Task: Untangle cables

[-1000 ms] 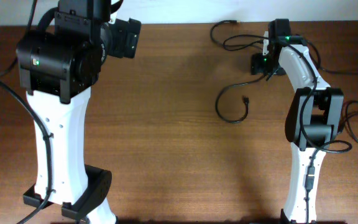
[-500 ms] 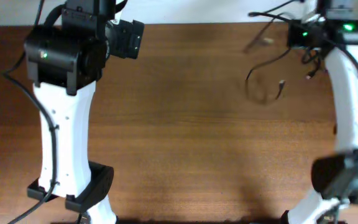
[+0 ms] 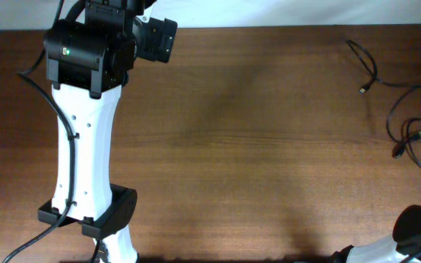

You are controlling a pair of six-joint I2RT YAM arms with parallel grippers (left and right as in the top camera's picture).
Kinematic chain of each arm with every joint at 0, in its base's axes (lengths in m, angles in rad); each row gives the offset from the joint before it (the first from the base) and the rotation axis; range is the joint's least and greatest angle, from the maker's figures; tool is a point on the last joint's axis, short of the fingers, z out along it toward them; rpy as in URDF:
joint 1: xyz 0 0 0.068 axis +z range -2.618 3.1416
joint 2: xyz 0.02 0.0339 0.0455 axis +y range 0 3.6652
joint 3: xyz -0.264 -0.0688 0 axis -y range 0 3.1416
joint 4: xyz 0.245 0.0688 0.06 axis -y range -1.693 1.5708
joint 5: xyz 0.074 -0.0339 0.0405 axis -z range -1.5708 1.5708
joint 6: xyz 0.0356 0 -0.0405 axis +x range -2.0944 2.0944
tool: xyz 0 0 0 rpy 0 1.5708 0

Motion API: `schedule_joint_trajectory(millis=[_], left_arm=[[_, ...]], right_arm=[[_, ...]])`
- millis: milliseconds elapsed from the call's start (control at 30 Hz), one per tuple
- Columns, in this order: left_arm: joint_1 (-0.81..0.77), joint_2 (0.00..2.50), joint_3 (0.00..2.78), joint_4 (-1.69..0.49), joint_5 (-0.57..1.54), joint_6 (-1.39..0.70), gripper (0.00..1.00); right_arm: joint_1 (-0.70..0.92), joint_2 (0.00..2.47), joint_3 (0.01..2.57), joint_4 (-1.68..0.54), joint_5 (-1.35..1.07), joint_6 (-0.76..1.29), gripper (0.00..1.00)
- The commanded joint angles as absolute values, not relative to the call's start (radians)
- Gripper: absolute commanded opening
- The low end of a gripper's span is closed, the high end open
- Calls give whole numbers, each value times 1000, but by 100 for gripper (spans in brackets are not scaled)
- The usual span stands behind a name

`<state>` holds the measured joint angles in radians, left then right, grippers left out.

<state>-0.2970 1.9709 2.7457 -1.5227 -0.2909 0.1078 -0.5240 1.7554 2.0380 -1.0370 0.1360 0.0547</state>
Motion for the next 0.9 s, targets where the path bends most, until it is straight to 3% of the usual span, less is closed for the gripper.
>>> schedule_joint_trajectory(millis=[0,133,267,367,433,467,633,667,733,767,800,867], left_arm=[[-298,1942,2762,-1525,-284,110,99],[-298,1942,2762,-1540,-296,110,99],[-298,1942,2762,-1539,-316,110,99],[-298,1942,2762,-1538,-321,110,99],[-298,1942,2762,-1539,-321,110,99],[-298,1942,2762,-1540,-321,110,99],[-298,1942,2762,-1542,-321,110,99],[-298,1942,2762,-1542,-321,110,99],[-298,1942,2762,-1542,-321,110,99],[-298,1942,2762,-1542,-321,110,99],[-298,1942,2762,-1542,-321,110,99],[-298,1942,2762,-1543,-321,110,99]], right_arm=[[-525,1861,2001,-1026,116,73,4],[-576,1975,2000,-1035,165,96,4],[-739,1975,2000,-1036,159,145,4],[-839,1976,2000,-1033,-29,148,4],[-846,1976,2000,-1031,-31,148,4],[-844,1976,2000,-1034,-40,148,99],[-843,1976,2000,-1048,-138,135,99],[-832,1975,2000,-1052,-273,82,87],[-727,1942,2000,-1051,-326,47,87],[-651,1912,2003,-1042,-326,4,97],[-562,1879,2013,-1044,-324,-51,99],[-352,1769,2015,-1060,-315,-223,99]])
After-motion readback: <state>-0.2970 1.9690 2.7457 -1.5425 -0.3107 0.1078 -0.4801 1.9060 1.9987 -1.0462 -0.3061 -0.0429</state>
